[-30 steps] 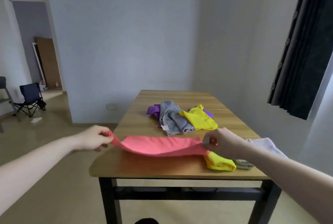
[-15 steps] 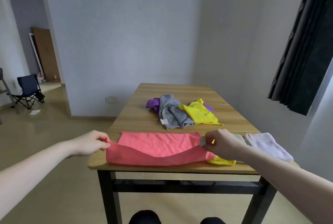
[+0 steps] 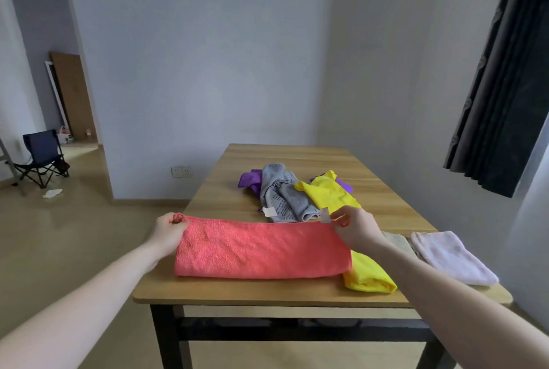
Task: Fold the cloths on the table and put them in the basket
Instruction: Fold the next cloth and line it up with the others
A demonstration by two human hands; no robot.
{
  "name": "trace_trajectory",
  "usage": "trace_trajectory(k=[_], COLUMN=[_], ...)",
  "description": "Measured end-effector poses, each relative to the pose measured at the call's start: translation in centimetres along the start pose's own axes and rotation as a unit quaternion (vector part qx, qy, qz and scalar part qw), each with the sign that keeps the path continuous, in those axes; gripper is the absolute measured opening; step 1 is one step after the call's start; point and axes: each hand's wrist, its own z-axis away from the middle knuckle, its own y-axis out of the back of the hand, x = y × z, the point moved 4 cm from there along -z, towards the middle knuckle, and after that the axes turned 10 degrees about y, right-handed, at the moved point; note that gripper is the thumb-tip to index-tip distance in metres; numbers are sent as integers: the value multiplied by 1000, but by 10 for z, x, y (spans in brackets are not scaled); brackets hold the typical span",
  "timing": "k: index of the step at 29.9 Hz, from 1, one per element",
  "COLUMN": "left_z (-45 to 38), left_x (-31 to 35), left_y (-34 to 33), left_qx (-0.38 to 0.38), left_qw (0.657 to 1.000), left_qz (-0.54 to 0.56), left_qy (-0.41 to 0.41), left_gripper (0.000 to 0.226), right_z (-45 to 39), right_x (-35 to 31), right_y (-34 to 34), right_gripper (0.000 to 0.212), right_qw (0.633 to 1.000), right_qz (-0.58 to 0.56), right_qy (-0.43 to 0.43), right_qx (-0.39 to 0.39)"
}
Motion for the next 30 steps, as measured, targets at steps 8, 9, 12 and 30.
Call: trace_trajectory(k=[8,9,12,30], left_z=[-17,-19,-22,-16], left_x=[-11,-13,-19,-32], left_y=[-23,-26,-33,-47], left_qx=[108,119,133,168], left_qw=[992,991,988,981], left_qz=[-60,-66,-76,-92], left_qy=[7,8,23,-9], left_gripper=[22,21,20,11], right_z=[-19,-20,-22,-2], right_x=[25,27,31,54], right_y=[-35,-37,-43,-67], right_gripper=[32,33,35,22], right_qw=[998,998,996,981], right_qz=[-33,-36,-47,-111], right_qy=[-37,-37,-47,-97], right_qx=[36,43,58,123])
